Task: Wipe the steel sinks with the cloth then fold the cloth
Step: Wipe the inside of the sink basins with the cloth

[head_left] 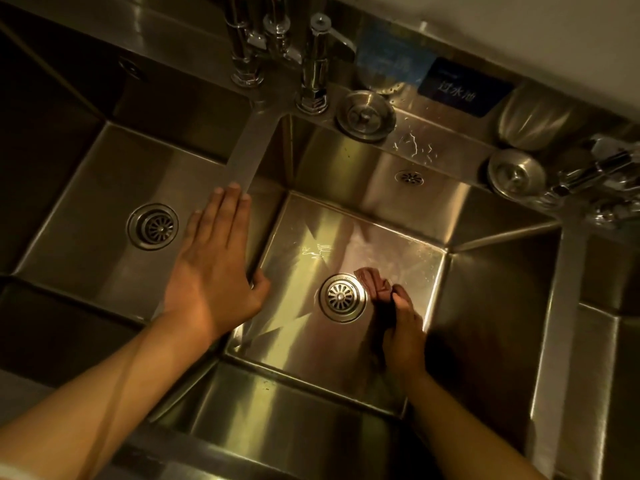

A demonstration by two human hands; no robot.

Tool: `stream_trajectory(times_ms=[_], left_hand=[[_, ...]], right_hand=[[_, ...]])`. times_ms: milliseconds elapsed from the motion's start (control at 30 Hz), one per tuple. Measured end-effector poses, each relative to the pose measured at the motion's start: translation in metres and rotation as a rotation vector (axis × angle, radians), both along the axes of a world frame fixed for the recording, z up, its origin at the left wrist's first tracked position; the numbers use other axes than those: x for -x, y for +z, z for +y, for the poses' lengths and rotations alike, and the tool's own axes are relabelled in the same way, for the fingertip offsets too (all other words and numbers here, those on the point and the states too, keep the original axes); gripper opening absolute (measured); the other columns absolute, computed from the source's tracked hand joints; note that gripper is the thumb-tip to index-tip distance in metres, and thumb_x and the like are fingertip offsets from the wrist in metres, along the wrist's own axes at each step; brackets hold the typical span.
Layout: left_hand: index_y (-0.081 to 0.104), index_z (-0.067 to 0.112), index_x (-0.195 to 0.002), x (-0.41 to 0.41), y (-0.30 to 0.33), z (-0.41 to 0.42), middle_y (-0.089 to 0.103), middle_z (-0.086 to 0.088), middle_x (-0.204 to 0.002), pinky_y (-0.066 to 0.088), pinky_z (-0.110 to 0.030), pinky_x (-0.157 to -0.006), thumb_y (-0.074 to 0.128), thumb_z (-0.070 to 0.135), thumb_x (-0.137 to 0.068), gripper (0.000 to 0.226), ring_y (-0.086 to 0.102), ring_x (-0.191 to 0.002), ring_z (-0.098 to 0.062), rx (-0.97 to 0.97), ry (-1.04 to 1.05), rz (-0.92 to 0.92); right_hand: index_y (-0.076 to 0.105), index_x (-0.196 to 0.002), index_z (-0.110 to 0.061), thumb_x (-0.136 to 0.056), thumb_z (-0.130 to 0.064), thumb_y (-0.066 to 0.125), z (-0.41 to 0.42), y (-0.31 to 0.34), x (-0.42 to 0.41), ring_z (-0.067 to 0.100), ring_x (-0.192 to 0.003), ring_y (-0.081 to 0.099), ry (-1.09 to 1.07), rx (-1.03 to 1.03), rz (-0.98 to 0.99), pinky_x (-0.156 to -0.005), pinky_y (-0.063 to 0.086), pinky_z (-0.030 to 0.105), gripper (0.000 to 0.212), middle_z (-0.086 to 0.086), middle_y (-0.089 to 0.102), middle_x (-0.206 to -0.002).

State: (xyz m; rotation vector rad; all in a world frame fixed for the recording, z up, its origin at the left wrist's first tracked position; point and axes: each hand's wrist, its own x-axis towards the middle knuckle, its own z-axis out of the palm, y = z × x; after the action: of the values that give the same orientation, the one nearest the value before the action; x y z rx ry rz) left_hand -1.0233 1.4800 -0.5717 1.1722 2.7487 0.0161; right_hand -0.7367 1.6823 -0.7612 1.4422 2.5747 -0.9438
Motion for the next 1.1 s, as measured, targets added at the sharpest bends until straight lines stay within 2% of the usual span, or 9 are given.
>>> stream_trajectory(times_ms=[67,133,167,267,433,600,767,900,1100], left_hand=[[0.01,0.005,-0.164,-0.001,0.0,0.0,0.006,-0.014,-0.173,0.012,-0.048,-0.13,0.052,0.046,-0.078,0.104,0.003,-0.161,-0.027,-0.009,0.008,-0.008],[0.01,0.005,-0.164,-0.001,0.0,0.0,0.006,-0.014,-0.173,0.012,-0.048,-0.13,0.051,0.046,-0.078,0.104,0.003,-0.161,-0.027,-0.006,0.01,-0.009],[0.01,0.005,-0.164,-0.001,0.0,0.0,0.006,-0.014,-0.173,0.011,-0.048,-0.13,0.051,0.047,-0.078,0.104,0.003,-0.161,-0.027,-0.003,0.008,-0.005],[0.012,0.004,-0.164,-0.001,-0.001,0.0,0.008,-0.015,-0.173,0.012,-0.048,-0.13,0.05,0.047,-0.078,0.103,0.004,-0.161,-0.028,-0.014,0.003,0.007],[0.014,0.004,-0.164,-0.001,-0.002,-0.001,0.01,-0.015,-0.173,0.013,-0.048,-0.13,0.053,0.045,-0.077,0.104,0.006,-0.161,-0.028,-0.044,0.002,0.015],[0.012,0.006,-0.164,0.0,-0.005,-0.002,0.008,-0.014,-0.173,0.012,-0.048,-0.13,0.054,0.045,-0.077,0.104,0.003,-0.161,-0.026,-0.062,0.006,0.003],[0.011,0.008,-0.165,0.002,-0.006,-0.003,0.007,-0.012,-0.174,0.014,-0.05,-0.129,0.057,0.044,-0.078,0.105,0.001,-0.162,-0.024,-0.079,0.013,-0.017],[0.008,0.01,-0.165,0.003,-0.007,-0.004,0.005,-0.009,-0.174,0.014,-0.049,-0.13,0.057,0.046,-0.078,0.106,-0.002,-0.161,-0.021,-0.066,0.023,-0.037],[0.006,0.01,-0.166,0.003,-0.007,-0.005,0.004,-0.009,-0.174,0.01,-0.046,-0.13,0.059,0.045,-0.078,0.108,-0.003,-0.161,-0.02,-0.075,0.026,-0.043]], right_hand=[[0.049,-0.146,-0.018,-0.08,0.014,0.055,0.002,0.008,0.015,0.025,-0.135,0.052,-0.26,0.058,0.169,-0.115,0.04,0.034,0.074,0.005,0.056,-0.143],[0.052,-0.138,-0.018,-0.077,0.008,0.065,0.018,0.013,0.03,0.029,-0.128,0.054,-0.436,0.02,0.269,-0.112,0.037,0.025,0.068,0.008,0.058,-0.132],[0.049,-0.142,-0.014,-0.077,0.002,0.07,0.029,0.016,0.039,0.031,-0.131,0.05,-0.441,-0.013,0.247,-0.114,0.035,0.027,0.07,0.012,0.055,-0.135],[0.04,-0.15,-0.005,-0.081,-0.01,0.074,0.045,0.018,0.066,0.031,-0.142,0.038,-0.253,-0.002,0.135,-0.121,0.03,0.038,0.077,0.017,0.04,-0.153],[0.023,-0.16,-0.011,-0.089,-0.026,0.07,0.033,0.006,0.092,0.03,-0.154,0.016,0.261,0.083,-0.176,-0.126,0.018,0.036,0.087,0.011,0.013,-0.168],[0.009,-0.163,-0.024,-0.097,-0.017,0.058,0.017,-0.004,0.08,0.03,-0.157,0.008,0.631,0.022,-0.296,-0.127,0.017,0.036,0.082,0.004,0.001,-0.171],[0.018,-0.162,-0.025,-0.104,-0.012,0.04,0.026,-0.005,0.1,0.026,-0.156,0.012,0.672,-0.046,-0.387,-0.119,0.034,0.031,0.063,0.002,0.012,-0.17],[0.029,-0.158,-0.031,-0.102,-0.017,0.046,0.038,-0.002,0.109,0.027,-0.149,0.026,0.71,-0.048,-0.427,-0.113,0.042,0.035,0.06,0.001,0.029,-0.163],[0.051,-0.147,-0.032,-0.095,-0.02,0.059,0.049,0.006,0.125,0.029,-0.141,0.037,0.713,-0.019,-0.405,-0.111,0.04,0.034,0.054,0.0,0.043,-0.153]])
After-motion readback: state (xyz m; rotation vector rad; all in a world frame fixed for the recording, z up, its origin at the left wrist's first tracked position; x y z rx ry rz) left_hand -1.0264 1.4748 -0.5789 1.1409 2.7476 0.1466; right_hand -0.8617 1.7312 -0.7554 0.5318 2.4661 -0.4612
